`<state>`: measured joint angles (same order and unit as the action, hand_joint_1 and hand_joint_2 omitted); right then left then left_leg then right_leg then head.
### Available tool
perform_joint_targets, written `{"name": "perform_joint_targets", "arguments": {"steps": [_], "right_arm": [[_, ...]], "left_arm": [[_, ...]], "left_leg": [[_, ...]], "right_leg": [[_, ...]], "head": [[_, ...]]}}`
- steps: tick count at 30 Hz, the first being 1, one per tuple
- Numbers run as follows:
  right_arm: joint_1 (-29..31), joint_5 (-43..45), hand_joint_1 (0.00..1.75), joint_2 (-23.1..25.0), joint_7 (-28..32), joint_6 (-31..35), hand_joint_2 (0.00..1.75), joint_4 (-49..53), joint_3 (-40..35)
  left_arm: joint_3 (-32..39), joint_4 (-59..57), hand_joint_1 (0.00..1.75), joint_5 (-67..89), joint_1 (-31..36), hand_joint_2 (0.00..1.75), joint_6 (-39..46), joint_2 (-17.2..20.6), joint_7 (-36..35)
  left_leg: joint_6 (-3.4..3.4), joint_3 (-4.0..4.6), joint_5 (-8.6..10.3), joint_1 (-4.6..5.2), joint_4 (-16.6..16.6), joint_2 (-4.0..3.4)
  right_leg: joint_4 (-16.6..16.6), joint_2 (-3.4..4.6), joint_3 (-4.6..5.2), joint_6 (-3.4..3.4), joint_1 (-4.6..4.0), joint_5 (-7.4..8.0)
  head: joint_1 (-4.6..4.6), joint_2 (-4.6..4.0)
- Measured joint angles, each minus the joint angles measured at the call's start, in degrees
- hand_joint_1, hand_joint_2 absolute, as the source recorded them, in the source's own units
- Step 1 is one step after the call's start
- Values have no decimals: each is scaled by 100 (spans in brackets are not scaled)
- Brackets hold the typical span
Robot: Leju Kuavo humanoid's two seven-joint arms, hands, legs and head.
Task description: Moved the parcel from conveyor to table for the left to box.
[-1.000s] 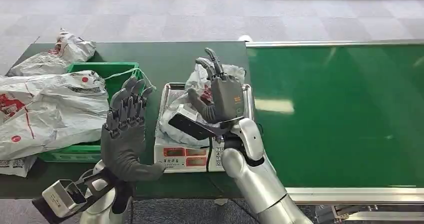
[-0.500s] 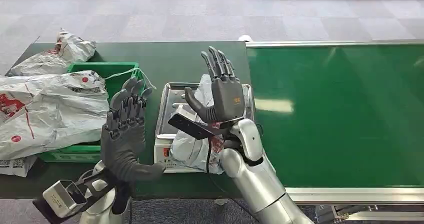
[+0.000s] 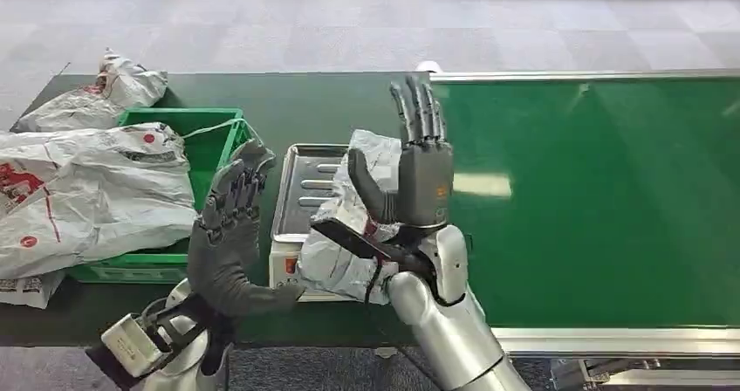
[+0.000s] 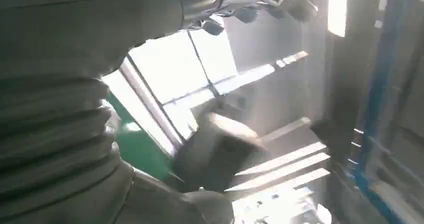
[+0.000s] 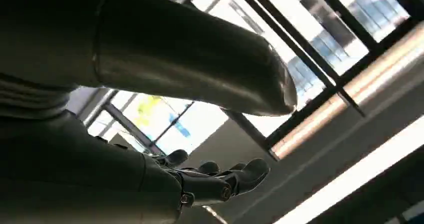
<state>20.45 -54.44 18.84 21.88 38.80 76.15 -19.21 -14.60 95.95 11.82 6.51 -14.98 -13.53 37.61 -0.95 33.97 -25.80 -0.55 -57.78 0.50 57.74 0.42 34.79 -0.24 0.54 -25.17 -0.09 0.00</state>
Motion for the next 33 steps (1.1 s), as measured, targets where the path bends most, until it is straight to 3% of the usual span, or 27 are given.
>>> {"name": "perform_joint_targets", "arguments": {"steps": [2, 7, 14, 20, 26, 28, 33], "right_arm": [[-272, 394, 0, 81, 721, 124, 175, 838, 346], [-532, 530, 0, 107, 890, 139, 175, 1824, 714], [-610, 548, 0, 94, 896, 135, 175, 2276, 867], [-826, 1743, 0, 59, 1742, 146, 175, 3422, 1409], [-921, 2036, 0, 35, 1799, 135, 175, 4267, 1453], [-913, 1896, 0, 35, 1593, 122, 175, 4273, 1442], [-908, 2154, 0, 35, 1792, 115, 175, 4265, 1372]], "left_arm": [[0, -120, 0, 549, 55, 175, 416, -48, -222], [0, -295, 0, 678, 133, 175, 576, -140, -264], [0, -406, 0, 680, 168, 175, 578, -190, -264], [0, -856, 0, 1710, 294, 175, 1536, -186, -779], [0, -2248, 0, 3954, 1167, 175, 3009, -118, -2041], [-11, -2818, 0, 4353, 1523, 175, 3149, -105, -2358], [-33, -4160, 0, 4948, 2296, 175, 3177, -100, -2679]], "left_leg": [[0, 3, -5, 1, 0, 3], [0, 1, -9, 6, 0, -11], [-2, -4, -6, 3, 0, -11], [1, 0, -6, 4, 0, 4], [2, -1, -6, 7, 0, -7], [1, -2, 0, 6, 0, -8], [3, -2, 13, 6, 0, -7]], "right_leg": [[0, -3, 0, -4, 2, -3], [-2, 12, 6, -5, 7, -3], [-2, 12, 4, -3, 4, -1], [-2, -1, -2, -6, 8, -4], [-2, 7, 0, -6, 9, -1], [-2, 8, -1, -4, 8, 7], [-1, 6, -3, -7, 7, 11]], "head": [[-2, 0], [0, 0], [0, 0], [4, 0], [0, 0], [2, 0], [0, 0]]}}
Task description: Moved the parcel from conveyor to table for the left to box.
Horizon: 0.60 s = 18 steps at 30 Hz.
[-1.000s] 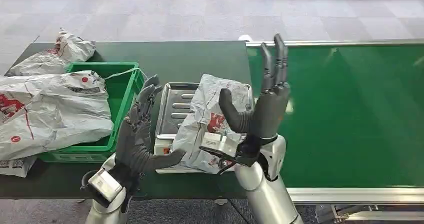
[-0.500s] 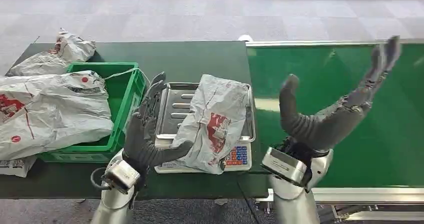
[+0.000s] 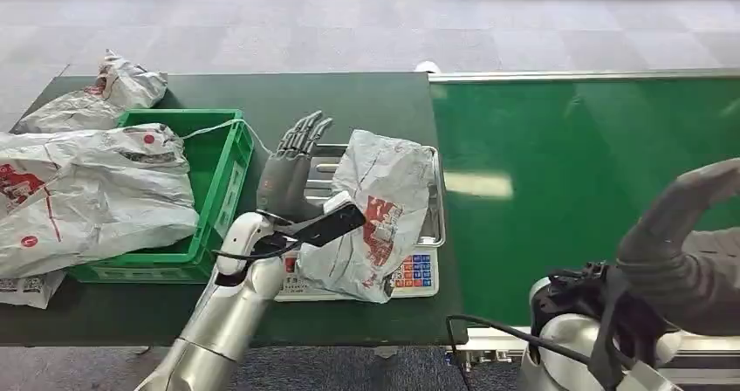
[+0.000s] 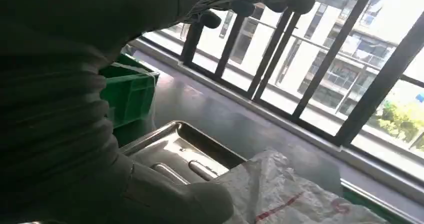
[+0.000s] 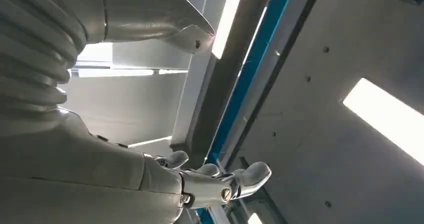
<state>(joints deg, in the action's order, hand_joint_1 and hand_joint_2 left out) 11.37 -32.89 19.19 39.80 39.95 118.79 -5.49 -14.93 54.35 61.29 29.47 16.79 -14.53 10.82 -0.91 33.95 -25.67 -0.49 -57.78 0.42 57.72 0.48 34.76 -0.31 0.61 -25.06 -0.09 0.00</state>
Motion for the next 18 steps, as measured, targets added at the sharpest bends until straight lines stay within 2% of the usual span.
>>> {"name": "perform_joint_targets", "arguments": {"steps": [3, 8, 18], "right_arm": [[20, 63, 0, 0, 15, 0, 175, -72, -63], [53, 135, 0, 0, 15, -4, 175, -197, -175], [114, -7, 0, 0, 17, -7, 175, -465, -352]], "left_arm": [[-133, -785, 0, 591, 418, 175, -150, 0, -238], [-383, -1600, 0, 887, 722, 175, -420, -57, -253], [-514, -2165, 0, 890, 986, 175, -731, -144, -82]], "left_leg": [[0, 1, 0, 0, 0, 0], [0, 4, -1, 1, 0, 0], [1, 5, -1, 0, 1, 1]], "right_leg": [[0, 1, 0, -1, 1, 0], [0, 1, 1, -1, 1, 0], [0, 0, 0, -1, 1, -2]], "head": [[2, 0], [0, 0], [0, 0]]}}
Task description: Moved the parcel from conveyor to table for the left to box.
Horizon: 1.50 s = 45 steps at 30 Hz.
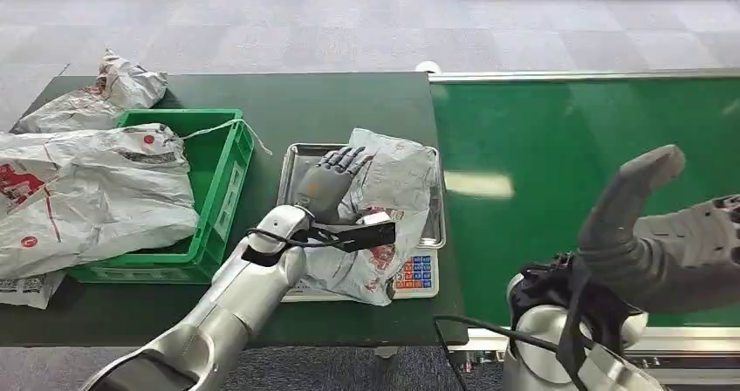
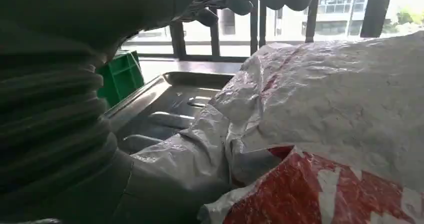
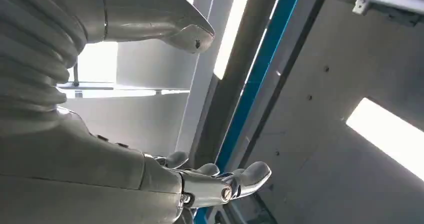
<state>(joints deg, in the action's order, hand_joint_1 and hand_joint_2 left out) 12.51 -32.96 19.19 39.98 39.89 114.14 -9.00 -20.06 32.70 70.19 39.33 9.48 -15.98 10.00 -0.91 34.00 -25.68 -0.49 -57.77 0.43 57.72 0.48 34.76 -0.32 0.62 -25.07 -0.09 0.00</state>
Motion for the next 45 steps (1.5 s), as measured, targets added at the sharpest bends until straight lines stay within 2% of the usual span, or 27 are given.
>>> {"name": "perform_joint_targets", "arguments": {"steps": [5, 24, 25, 26, 27, 32, 34, 45], "right_arm": [[57, 7, 0, 2, -2, -7, 175, -247, -144], [95, 9, 0, 9, -2, -7, 175, -477, -219], [96, 7, 0, 9, -2, -7, 175, -481, -219], [96, 4, 0, 9, -2, -7, 175, -483, -219], [95, -2, 0, 9, -2, -7, 175, -483, -219], [94, -11, 0, 9, -2, -7, 175, -483, -214], [93, -9, 0, 9, -2, -7, 175, -483, -208], [88, -28, 0, 9, -2, -7, 175, -483, -173]], "left_arm": [[2, -116, 0, -626, 60, 175, -1086, -63, 1048], [2, -245, 0, -761, 69, 175, -1280, -118, 1223], [2, -245, 119, -779, 68, 175, -1286, -118, 1229], [2, -245, 152, -781, 69, 175, -1288, -118, 1229], [2, -245, 173, -781, 69, 175, -1291, -118, 1232], [2, -260, 175, -864, 60, 175, -1297, -118, 1234], [2, -273, 164, -879, 60, 175, -1297, -118, 1240], [2, -291, 166, -1048, 65, 175, -1271, -122, 1258]], "left_leg": [[2, -1, 2, 0, 0, 17], [4, -4, 3, 0, 0, 20], [4, -4, 3, 0, 0, 20], [4, -4, 3, 0, 0, 20], [4, -4, 3, 0, 0, 20], [4, -3, 3, 0, 0, 21], [4, -3, 3, 0, 0, 20], [3, -2, 3, 0, 0, 19]], "right_leg": [[0, -12, -9, 0, 0, 0], [0, -17, -14, -1, 0, -1], [0, -17, -14, -1, 0, -1], [0, -17, -14, -1, 0, -1], [0, -17, -14, -1, 1, -1], [0, -17, -12, -1, 1, -1], [0, -17, -12, -1, 1, -1], [0, -15, -7, -1, 0, -1]], "head": [[2, 0], [0, 0], [0, 0], [2, 0], [2, 0], [0, 0], [2, 0], [0, 0]]}}
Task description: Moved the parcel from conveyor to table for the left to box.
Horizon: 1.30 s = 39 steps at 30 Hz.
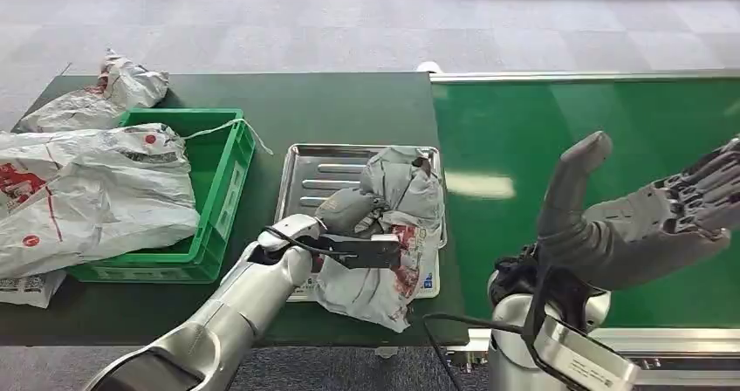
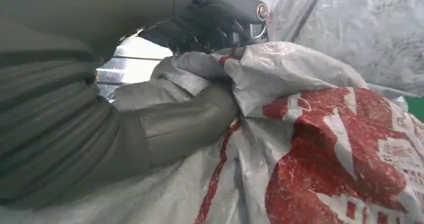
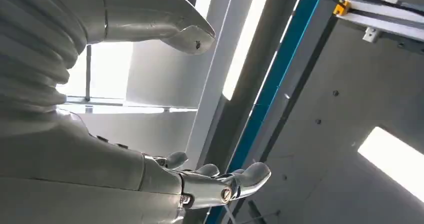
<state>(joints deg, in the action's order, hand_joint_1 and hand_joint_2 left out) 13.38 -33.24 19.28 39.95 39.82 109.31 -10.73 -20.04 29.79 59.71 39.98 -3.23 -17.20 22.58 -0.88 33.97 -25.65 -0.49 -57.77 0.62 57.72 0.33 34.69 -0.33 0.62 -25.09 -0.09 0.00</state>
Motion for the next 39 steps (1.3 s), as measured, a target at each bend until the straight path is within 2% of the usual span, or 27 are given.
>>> {"name": "perform_joint_targets", "arguments": {"steps": [29, 32, 35, 37, 38, 39], "right_arm": [[-4, 0, 0, 0, 0, 0, 175, 0, 26], [-4, -4, 0, 0, 0, 0, 175, 0, 26], [-5, -24, 0, 0, 0, 0, 175, 0, 28], [-7, -28, 0, 0, 2, 0, 175, 0, 33], [-11, -31, 0, 0, 0, 0, 175, 9, 44], [-18, -35, 0, 0, 0, 0, 175, 33, 61]], "left_arm": [[-2, -7, 166, -4, 0, 175, 0, 0, 0], [-2, -7, 173, -28, 0, 175, 20, 0, -7], [2, 44, 162, -280, -16, 175, 210, 7, 123], [79, 199, 101, -736, -49, 175, 385, 20, 366], [172, 409, 89, -1141, -89, 175, 478, 33, 504], [304, 679, 115, -1477, -141, 175, 577, 61, 529]], "left_leg": [[0, 1, 0, 0, 0, 0], [0, 1, 0, 0, 0, 0], [0, 2, 0, 0, 0, 0], [0, 3, 1, 0, 0, 0], [-1, 3, 0, 0, 0, -1], [-1, 3, 0, 0, 0, -3]], "right_leg": [[0, 0, 1, 0, 0, 0], [0, 0, 1, 0, 0, 0], [0, 0, 1, 0, 0, 0], [0, 0, 1, 1, 0, 0], [0, 1, 2, 1, 0, 0], [1, 4, 4, 1, 0, 0]], "head": [[0, 0], [0, 0], [2, 0], [2, 0], [2, 0], [0, 0]]}}
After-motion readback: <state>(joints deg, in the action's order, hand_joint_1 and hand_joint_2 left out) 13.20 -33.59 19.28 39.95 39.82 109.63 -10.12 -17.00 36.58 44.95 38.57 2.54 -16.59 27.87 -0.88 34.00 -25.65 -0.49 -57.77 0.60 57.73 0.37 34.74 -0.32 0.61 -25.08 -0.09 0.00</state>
